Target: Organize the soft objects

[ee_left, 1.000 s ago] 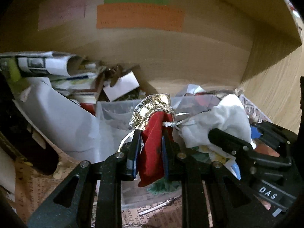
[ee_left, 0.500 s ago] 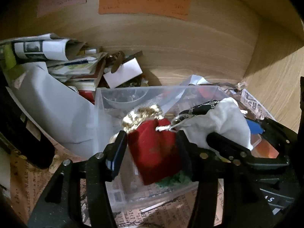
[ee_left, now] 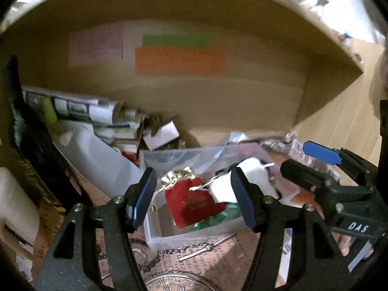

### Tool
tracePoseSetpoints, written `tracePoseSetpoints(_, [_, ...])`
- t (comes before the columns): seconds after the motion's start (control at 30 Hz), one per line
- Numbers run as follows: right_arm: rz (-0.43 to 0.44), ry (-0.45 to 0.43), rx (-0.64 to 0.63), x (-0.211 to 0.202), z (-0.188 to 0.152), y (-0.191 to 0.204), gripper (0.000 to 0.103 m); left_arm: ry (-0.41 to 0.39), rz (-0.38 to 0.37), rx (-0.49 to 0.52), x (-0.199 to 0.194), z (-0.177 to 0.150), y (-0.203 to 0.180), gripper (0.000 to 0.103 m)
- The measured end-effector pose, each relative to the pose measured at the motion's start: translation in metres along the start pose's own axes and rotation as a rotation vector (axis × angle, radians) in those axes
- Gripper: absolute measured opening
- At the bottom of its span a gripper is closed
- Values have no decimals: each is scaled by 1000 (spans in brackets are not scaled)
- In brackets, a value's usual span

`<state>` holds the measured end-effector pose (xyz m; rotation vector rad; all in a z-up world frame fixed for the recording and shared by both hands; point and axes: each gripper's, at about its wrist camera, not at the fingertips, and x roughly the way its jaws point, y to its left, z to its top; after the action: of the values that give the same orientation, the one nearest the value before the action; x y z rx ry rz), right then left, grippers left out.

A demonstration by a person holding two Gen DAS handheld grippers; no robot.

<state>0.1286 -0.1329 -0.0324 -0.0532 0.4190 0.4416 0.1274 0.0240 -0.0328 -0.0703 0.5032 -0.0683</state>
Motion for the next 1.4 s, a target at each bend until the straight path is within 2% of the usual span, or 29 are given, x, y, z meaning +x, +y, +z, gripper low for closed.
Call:
tracePoseSetpoints(0.27, [14, -135, 4, -59, 10, 3, 80, -139, 6, 18, -56, 2, -13, 73])
tracePoseSetpoints(0.43, [15, -182, 9, -80, 10, 4, 84, -181, -1, 28, -81, 0, -17, 77])
tracePoseSetpoints(0.6, [17, -214, 11, -95, 6, 7, 91, -224, 14, 46, -101, -8, -26, 88])
tracePoseSetpoints(0.73, [8, -234, 13, -103, 3, 8, 101, -241, 20, 49, -110, -11, -30, 94])
tracePoseSetpoints(0.93, [8, -234, 22, -108, -1, 6, 103, -255, 25, 44, -116, -14, -33, 102])
tracePoseSetpoints(1.4, [17, -210, 10, -104, -3, 14, 103, -248, 25, 35, -113, -16, -30, 102])
